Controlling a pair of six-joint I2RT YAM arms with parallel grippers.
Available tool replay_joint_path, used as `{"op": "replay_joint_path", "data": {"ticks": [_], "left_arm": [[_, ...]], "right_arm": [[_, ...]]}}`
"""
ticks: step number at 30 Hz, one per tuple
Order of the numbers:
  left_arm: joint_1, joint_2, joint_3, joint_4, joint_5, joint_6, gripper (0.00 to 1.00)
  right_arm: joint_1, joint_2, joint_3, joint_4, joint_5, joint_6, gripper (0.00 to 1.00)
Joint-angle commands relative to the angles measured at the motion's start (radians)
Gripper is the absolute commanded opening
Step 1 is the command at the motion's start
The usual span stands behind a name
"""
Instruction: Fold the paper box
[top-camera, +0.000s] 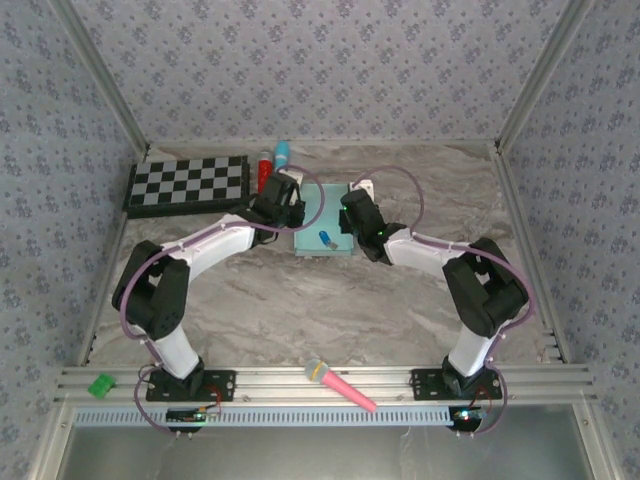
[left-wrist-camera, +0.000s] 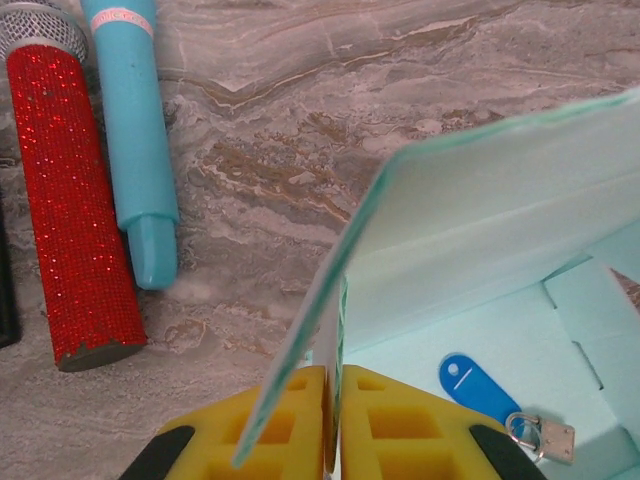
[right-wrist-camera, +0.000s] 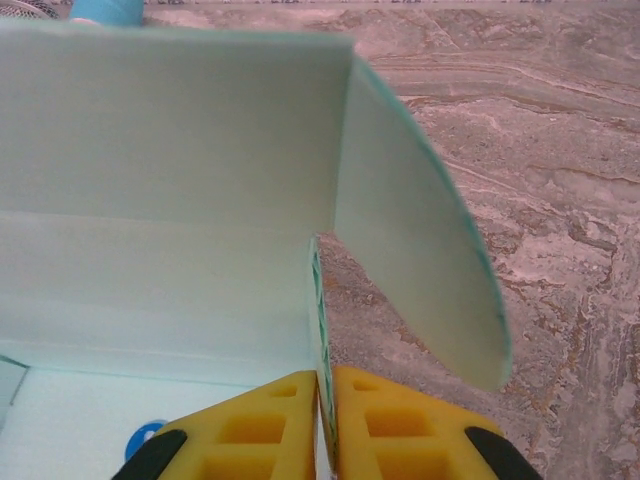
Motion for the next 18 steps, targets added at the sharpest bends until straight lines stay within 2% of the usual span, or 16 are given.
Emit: {"op": "replay_joint_path", "data": {"ticks": [1, 12, 18], "left_arm": [[-0.001, 0.009, -0.014, 0.048, -0.004, -0.03, 0.13], [0.001, 0.017, -0.041, 0.088, 0.012, -0.065, 0.2], [0.001, 0.02, -0.044, 0.091, 0.019, -0.078, 0.2]], "right_arm": [[0.014, 0.017, 0.038, 0.016, 0.029, 0.023, 0.13], [0.027, 0.026, 0.032, 0.035, 0.061, 0.051, 0.13], [0.045, 0.032, 0.028, 0.045, 0.1, 0.067, 0.13]]}}
